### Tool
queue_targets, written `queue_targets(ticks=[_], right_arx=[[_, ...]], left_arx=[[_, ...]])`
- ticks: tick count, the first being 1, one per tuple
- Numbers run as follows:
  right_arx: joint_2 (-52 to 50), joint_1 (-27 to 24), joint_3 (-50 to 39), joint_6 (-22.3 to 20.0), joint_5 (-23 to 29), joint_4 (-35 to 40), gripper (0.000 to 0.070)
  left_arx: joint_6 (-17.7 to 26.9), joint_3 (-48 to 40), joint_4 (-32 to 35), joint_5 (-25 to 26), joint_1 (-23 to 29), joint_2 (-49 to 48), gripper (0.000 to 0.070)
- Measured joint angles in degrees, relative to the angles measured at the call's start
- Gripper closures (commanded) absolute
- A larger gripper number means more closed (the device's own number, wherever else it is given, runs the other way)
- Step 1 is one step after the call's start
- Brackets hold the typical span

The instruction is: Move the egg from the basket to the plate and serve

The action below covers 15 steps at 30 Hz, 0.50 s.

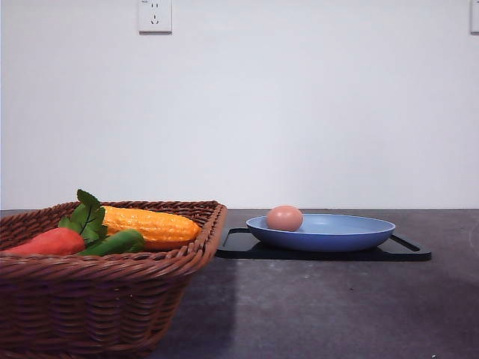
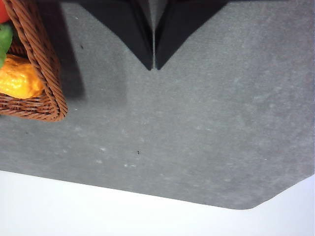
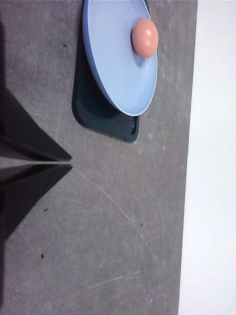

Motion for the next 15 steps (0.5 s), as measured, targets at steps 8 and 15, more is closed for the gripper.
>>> queue_targets(ticks=[8,15], right_arx=[[0.00,0.00,0.00,-0.01,0.01,0.00,0.0700],[0.00,0.00,0.00,-0.01,0.00,0.00,0.0700]], left_arx=[[0.00,0.00,0.00,0.00,0.00,0.00,0.0700],[0.00,0.00,0.00,0.01,0.00,0.00,0.0700]])
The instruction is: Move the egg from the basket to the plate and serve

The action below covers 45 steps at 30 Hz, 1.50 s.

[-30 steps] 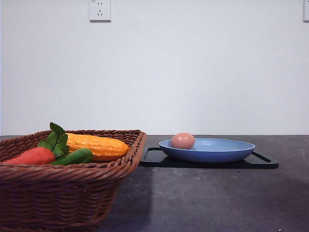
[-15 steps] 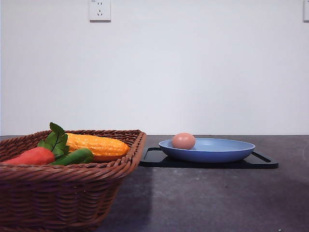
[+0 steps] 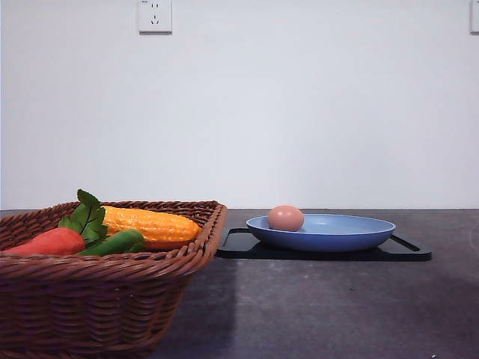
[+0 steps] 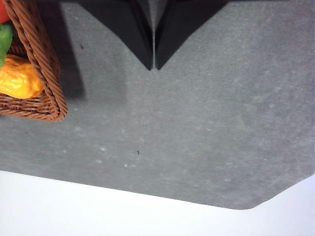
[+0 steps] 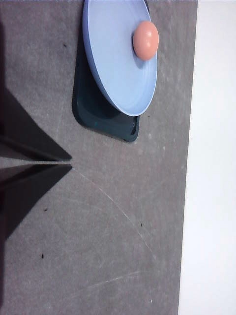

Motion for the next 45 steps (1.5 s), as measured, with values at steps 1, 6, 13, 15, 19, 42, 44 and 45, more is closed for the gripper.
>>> queue_targets(ticks=[1,6,13,15,19,42,44,45], right_arx=[[0.00,0.00,0.00,0.01,0.01,0.00,0.0700],[0.00,0.00,0.00,0.01,0.01,0.00,0.0700],[0.00,0.00,0.00,0.00,0.00,0.00,0.0700],[0.00,0.00,0.00,0.01,0.01,0.00,0.0700],[0.00,0.00,0.00,0.01,0.00,0.00,0.0700],[0.00,0.00,0.00,0.01,0.01,0.00,0.0700],[0.00,0.00,0.00,0.01,0.00,0.00,0.0700],[0.00,0.00,0.00,0.01,0.01,0.00,0.0700]], left_arx=[[0.00,0.00,0.00,-0.01,0.00,0.00,0.0700],[0.00,0.00,0.00,0.00,0.00,0.00,0.0700],[0.00,0.00,0.00,-0.01,0.00,0.00,0.0700],[0.00,0.00,0.00,0.00,0.00,0.00,0.0700],[0.00,-0.01,0.00,-0.01,0.00,0.00,0.0700],[0.00,-0.01,0.00,-0.01,0.00,0.00,0.0700],[0.00,0.00,0.00,-0.01,0.00,0.00,0.0700],[0.00,0.00,0.00,-0.01,0.00,0.00,0.0700]])
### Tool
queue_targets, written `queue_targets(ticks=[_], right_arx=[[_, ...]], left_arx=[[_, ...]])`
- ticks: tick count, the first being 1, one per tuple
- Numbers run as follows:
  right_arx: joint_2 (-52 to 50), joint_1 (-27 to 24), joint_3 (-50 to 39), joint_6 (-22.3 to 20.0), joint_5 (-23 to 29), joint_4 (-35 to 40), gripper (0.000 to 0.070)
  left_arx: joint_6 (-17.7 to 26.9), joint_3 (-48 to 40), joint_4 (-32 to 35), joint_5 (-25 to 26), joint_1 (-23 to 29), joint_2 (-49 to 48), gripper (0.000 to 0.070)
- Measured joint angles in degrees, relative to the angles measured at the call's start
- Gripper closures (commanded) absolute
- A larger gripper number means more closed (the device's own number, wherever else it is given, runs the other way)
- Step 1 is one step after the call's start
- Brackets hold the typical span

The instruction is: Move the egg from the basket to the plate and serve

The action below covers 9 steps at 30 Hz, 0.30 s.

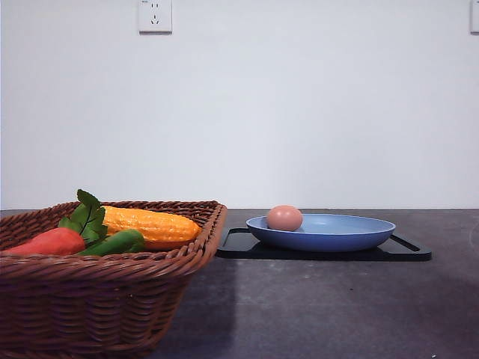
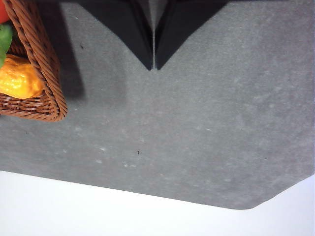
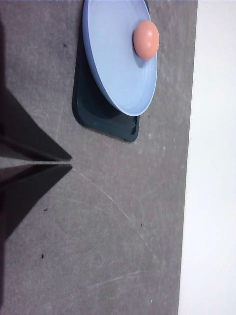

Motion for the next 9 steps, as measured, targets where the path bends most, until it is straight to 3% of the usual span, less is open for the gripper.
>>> queue_targets(ticks=[9], right_arx=[[0.00,0.00,0.00,-0.01,0.00,0.00,0.0700]], left_arx=[[0.00,0.00,0.00,0.00,0.00,0.00,0.0700]])
